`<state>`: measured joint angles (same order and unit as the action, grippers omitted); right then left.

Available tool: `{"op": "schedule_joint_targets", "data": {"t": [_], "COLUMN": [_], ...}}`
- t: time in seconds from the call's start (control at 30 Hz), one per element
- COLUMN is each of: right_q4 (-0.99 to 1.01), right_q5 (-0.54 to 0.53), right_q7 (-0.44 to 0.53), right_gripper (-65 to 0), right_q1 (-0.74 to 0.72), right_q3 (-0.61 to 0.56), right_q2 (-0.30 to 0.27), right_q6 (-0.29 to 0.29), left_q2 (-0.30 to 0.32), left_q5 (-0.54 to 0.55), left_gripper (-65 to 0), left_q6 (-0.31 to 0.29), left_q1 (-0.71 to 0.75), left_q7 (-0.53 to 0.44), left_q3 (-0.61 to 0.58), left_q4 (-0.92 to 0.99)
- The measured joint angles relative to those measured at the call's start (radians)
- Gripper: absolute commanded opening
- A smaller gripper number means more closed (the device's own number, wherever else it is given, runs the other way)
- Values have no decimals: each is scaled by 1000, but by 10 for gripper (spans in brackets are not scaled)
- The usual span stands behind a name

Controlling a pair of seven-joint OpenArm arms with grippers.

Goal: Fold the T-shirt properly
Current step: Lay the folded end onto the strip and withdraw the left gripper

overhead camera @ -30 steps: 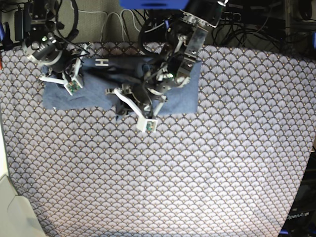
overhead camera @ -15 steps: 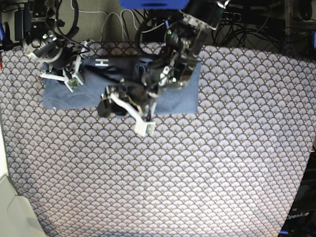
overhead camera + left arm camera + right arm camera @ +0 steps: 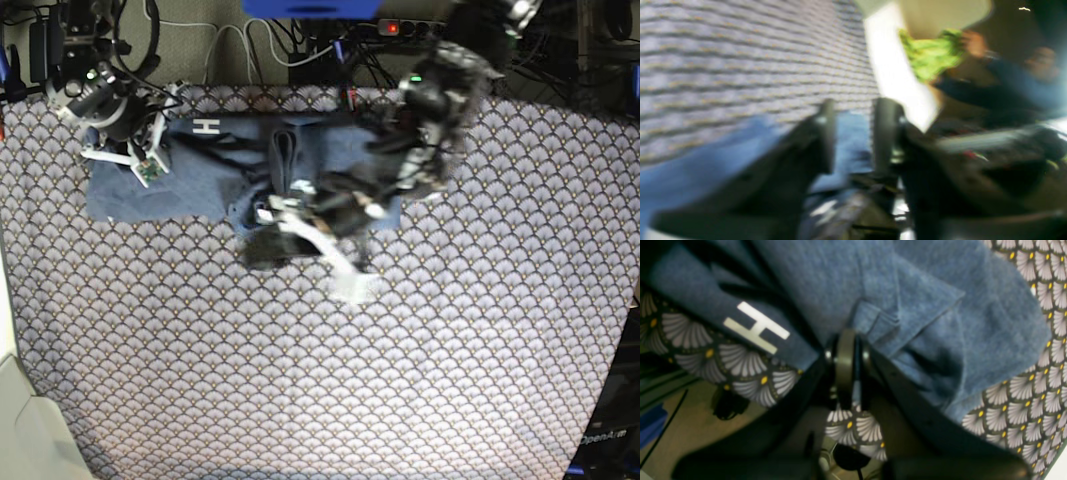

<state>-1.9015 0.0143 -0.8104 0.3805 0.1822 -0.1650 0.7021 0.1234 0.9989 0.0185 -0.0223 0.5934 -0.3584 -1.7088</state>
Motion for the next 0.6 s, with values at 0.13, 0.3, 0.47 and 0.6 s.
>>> {"op": "schedule_joint_targets", "data": {"t": [0.13,0.3,0.47,0.6], "right_q4": [0,0,0,0], "right_q5": [0,0,0,0], "right_q7": [0,3,2,2], "right_gripper": [-650,-650,-650,-650], "right_q1": [-2,-1,-3,-3], "right_q3": [0,0,0,0], "right_q2": [0,0,1,2], "right_q6": [0,0,0,0], "left_q2": [85,101,60,22], "left_q5": [-1,-10,-14,-12], "left_gripper": [-641,-645,-645,-645], "left_q6": [2,2,4,0], "left_q1": [80,109,66,-9], "left_q7": [7,11,54,87], "left_q3": [73,93,1,-101], "left_q4": [2,36,140,220]}}
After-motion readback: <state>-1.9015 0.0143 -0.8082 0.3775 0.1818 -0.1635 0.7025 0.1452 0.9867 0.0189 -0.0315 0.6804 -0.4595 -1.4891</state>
